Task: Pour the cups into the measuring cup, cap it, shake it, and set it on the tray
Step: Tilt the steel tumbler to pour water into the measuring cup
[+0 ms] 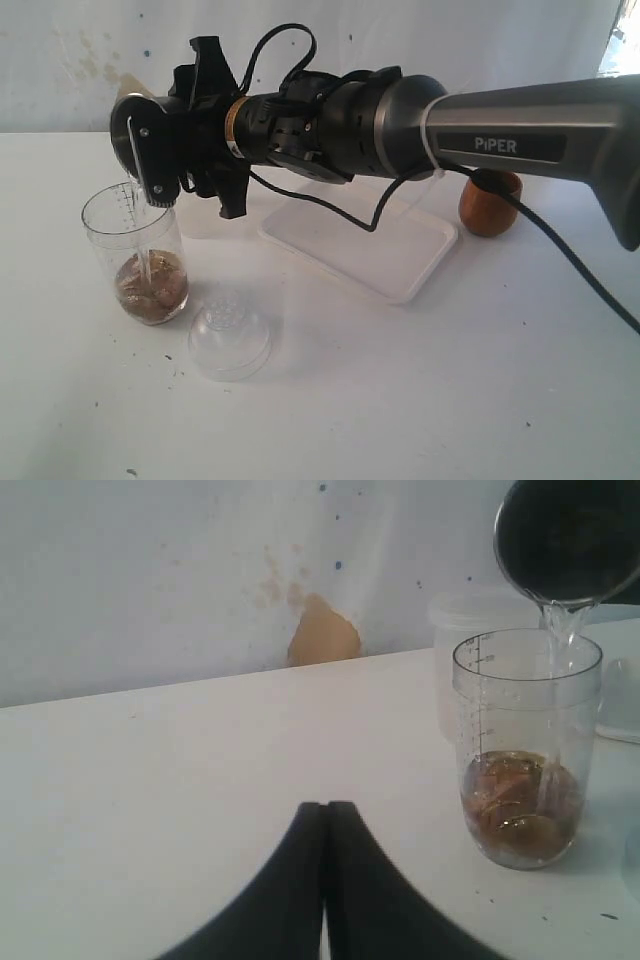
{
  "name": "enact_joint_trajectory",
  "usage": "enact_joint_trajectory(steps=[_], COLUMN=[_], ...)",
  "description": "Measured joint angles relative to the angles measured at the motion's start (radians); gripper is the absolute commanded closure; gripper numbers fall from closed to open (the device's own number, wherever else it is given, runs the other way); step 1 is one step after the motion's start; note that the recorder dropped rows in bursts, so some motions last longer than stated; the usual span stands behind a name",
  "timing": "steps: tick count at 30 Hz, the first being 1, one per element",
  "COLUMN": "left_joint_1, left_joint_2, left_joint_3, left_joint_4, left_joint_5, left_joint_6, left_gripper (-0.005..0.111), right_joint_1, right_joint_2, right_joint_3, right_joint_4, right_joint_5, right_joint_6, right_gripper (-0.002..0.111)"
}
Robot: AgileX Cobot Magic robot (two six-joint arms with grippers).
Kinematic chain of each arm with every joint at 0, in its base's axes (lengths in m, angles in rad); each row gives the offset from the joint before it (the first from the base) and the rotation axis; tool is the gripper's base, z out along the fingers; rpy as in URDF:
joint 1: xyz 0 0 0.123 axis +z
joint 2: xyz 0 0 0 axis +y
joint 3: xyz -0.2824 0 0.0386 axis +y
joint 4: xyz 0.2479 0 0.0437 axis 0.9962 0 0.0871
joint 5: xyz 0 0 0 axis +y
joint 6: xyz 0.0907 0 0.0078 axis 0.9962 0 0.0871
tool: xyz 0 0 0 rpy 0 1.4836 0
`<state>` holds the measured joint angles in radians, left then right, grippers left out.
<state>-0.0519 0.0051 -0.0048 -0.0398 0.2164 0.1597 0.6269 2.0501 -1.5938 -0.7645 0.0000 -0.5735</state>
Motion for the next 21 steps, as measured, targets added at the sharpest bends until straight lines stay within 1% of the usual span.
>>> enact_joint_trajectory(steps=[11, 21], left_joint_1=[0.000, 0.000], left_joint_2=[0.000, 0.000], left_joint_3=[0.000, 0.000], left_joint_4=[0.000, 0.000], left_joint_5=[0.000, 0.000], left_joint_6=[0.000, 0.000], left_gripper=[0.107, 0.107], right_joint_1=[0.000, 0.000], right_joint_2=[0.000, 0.000], right_joint_3=[0.000, 0.000], right_joint_4=[0.000, 0.004], right_joint_5=[0.000, 0.000], right_joint_6=[-0.048, -0.035], right_gripper=[0.108, 0.108])
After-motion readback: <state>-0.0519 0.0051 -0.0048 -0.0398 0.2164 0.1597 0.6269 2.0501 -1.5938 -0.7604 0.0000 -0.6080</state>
